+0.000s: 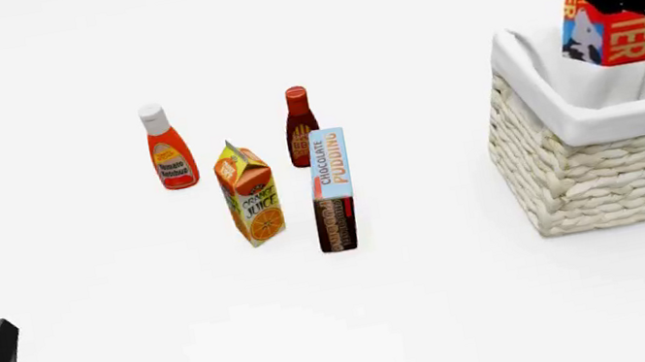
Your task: Pick the butter and place it in the basket.
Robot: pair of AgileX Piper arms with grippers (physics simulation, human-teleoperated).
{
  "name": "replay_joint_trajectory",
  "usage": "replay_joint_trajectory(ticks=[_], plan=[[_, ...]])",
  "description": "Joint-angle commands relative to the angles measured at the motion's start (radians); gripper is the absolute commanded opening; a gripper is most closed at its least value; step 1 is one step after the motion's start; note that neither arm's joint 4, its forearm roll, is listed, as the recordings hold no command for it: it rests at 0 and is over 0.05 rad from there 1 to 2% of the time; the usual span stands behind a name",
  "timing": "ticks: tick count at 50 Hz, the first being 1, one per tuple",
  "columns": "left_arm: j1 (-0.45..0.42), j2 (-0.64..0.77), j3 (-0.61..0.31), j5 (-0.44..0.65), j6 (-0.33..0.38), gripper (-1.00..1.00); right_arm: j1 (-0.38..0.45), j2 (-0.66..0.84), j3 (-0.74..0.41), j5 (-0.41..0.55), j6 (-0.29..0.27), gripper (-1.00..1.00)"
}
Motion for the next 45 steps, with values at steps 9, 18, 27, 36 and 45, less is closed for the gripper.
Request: replay_joint_trajectory(ticks=[9,18,27,36,45], plan=[[0.0,0.0,0.0,0.0,0.0,1.0,-0.011,0.026,-0.018,-0.026,0.024,-1.0],[0.0,0.0,0.0,0.0,0.0,1.0,-0.016,0.043,-0.018,-0.037,0.031,-1.0],[0.0,0.0,0.0,0.0,0.0,1.0,-0.022,0.054,-0.014,-0.05,0.034,-1.0],[0.0,0.0,0.0,0.0,0.0,1.0,-0.03,0.058,0.0,-0.067,0.037,-1.0],[0.0,0.0,0.0,0.0,0.0,1.0,-0.039,0.056,0.01,-0.071,0.04,-1.0]])
